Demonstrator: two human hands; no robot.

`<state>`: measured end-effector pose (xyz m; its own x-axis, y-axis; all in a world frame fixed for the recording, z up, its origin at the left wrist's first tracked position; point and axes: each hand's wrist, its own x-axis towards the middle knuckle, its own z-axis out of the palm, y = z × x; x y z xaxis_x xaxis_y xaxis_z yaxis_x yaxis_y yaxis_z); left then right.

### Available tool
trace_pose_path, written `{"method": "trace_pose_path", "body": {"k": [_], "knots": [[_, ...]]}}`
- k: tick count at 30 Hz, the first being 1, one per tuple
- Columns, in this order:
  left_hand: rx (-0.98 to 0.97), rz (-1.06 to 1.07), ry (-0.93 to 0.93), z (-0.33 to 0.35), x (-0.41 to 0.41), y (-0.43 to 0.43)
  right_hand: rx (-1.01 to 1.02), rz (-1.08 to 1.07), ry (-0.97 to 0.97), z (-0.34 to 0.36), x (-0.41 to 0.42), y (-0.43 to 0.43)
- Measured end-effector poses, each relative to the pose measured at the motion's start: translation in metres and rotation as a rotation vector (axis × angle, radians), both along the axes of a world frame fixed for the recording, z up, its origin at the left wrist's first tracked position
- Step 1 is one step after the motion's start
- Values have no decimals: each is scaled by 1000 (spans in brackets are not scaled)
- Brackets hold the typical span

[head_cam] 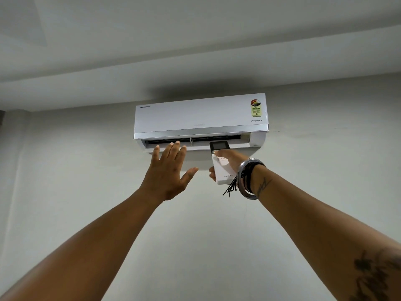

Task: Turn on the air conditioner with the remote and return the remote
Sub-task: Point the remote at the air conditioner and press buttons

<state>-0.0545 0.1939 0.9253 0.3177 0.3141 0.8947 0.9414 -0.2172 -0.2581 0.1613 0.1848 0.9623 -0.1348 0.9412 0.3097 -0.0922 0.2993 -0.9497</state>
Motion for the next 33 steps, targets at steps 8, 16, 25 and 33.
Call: {"method": "trace_pose_path", "body": {"k": [8,16,25,33], "knots": [[3,5,13,-5,-2,-3,55,-59,-9,-7,-4,0],[5,15,16,-6,-9,-6,16,-72,35,-8,-7,-4],[0,0,7,-7,-11,-6,-7,-75,42,-10,-7,-4],[-9,-9,-24,-5,-9,-5,1,-57,39,-12,-5,-2]]}}
